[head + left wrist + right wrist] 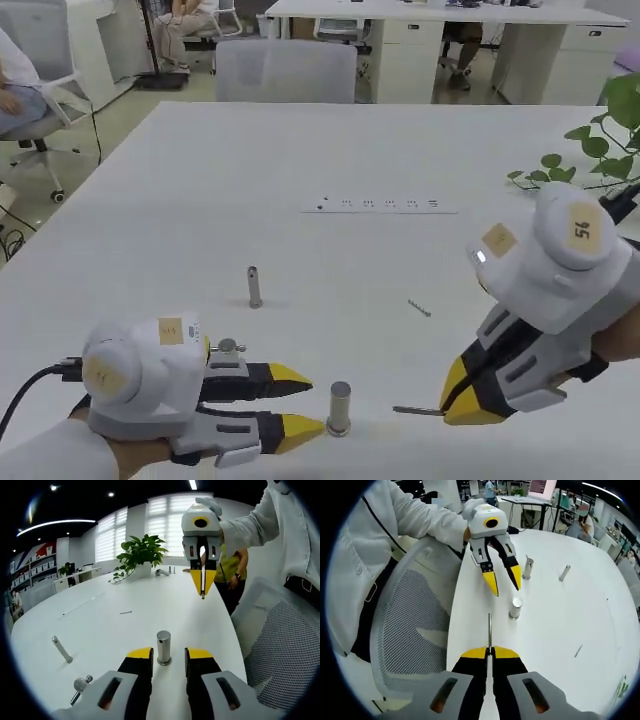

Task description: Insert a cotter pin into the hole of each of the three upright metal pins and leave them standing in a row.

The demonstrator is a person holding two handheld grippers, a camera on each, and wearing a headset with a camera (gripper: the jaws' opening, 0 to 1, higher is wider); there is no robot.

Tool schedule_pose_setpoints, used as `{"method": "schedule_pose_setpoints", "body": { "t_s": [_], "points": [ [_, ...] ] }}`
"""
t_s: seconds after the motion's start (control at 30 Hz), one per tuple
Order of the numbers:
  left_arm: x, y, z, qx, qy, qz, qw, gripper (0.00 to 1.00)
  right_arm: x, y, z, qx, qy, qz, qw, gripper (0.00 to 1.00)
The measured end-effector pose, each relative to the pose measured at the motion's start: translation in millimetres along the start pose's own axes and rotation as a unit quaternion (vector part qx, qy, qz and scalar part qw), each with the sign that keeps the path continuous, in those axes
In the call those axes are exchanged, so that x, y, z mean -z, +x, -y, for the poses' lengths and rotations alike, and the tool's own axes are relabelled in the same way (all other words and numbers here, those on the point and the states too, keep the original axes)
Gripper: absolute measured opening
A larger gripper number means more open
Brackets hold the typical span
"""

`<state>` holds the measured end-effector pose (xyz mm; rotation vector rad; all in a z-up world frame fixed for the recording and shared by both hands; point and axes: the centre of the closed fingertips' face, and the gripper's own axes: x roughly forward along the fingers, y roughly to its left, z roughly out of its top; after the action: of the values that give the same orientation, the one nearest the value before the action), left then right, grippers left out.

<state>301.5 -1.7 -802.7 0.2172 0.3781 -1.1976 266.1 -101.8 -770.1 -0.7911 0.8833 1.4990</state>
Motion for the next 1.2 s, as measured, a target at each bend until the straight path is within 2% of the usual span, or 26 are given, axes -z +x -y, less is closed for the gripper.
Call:
{"method": "schedule_pose_setpoints", "body": {
  "t_s": [0.27,0.63,0.77,0.9,1.07,1.2],
  "points": [
    [5.8,15.0,-4.5,0.009,0.017,-0.002,0.9998,0.22,11.6,-0.9,0.6,0.001,0.02,0.0,0.9998,0.03],
    [19.4,34.7,-8.5,0.016,0.031,-0.017,0.9993,0.2,16.5,6.1,7.9,0.008,0.043,0.003,0.9991,0.03],
    [19.5,38.6,-4.8,0.021,0.033,-0.014,0.9991,0.19,15.6,9.5,9.7,0.007,0.048,0.005,0.9988,0.03],
    [20.3,41.3,-5.7,0.021,0.038,-0.007,0.999,0.16,14.3,11.4,10.7,0.004,0.05,0.006,0.9987,0.03],
    [17.6,45.1,-5.0,0.025,0.031,0.008,0.9992,0.14,13.0,13.7,13.9,0.004,0.054,0.005,0.9985,0.03],
    [20.7,46.7,-4.2,0.025,0.026,0.008,0.9993,0.12,10.7,16.8,17.8,0.006,0.059,0.006,0.9982,0.03]
  ]
}}
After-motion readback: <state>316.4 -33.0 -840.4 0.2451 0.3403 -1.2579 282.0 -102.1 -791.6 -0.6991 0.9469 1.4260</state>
